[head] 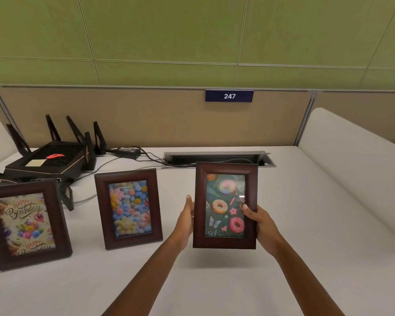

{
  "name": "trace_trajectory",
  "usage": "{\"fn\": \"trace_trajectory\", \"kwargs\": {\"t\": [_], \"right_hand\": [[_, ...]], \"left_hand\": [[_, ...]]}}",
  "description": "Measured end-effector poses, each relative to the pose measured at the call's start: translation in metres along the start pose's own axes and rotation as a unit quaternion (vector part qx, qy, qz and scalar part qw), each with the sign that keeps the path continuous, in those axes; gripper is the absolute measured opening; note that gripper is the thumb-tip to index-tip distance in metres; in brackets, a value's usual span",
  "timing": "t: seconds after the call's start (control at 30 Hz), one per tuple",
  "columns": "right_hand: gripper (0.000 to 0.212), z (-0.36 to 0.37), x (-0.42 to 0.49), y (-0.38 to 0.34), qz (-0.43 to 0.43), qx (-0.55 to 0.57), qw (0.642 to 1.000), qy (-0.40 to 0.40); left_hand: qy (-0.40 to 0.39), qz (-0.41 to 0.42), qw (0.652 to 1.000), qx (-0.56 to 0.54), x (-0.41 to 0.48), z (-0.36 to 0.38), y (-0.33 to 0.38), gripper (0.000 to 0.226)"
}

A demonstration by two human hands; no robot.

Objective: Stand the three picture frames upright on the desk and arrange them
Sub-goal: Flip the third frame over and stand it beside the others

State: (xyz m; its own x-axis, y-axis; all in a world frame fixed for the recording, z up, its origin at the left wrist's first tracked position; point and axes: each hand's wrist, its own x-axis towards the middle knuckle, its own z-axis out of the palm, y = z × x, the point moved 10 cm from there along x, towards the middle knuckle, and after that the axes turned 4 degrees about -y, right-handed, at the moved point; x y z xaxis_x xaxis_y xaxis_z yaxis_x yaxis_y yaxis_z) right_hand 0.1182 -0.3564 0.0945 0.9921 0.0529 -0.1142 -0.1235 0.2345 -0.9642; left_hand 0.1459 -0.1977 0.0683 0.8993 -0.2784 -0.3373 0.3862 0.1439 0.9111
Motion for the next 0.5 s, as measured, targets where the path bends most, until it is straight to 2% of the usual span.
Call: {"fn": "trace_trajectory", "kwargs": {"t": [0.1,0.2,0.5], "right_hand": [[0.017,0.0,0.007,0.002,-0.006,-0.002,1.0,0.002],[0.015,-0.003,0.016,0.004,-0.014,-0.009,1.0,0.012],[0.019,-0.014,0.045,0.01,-0.007,-0.035,0.999,0.006]], "left_hand": [[-0.009,0.0,1.0,-0.005,0.009,0.004,-0.003,0.054],[0.015,0.006,1.0,0.004,0.013,0.0,-0.004,0.058],[0.036,0.024,0.997,0.062,0.024,-0.008,-0.014,0.055]]}}
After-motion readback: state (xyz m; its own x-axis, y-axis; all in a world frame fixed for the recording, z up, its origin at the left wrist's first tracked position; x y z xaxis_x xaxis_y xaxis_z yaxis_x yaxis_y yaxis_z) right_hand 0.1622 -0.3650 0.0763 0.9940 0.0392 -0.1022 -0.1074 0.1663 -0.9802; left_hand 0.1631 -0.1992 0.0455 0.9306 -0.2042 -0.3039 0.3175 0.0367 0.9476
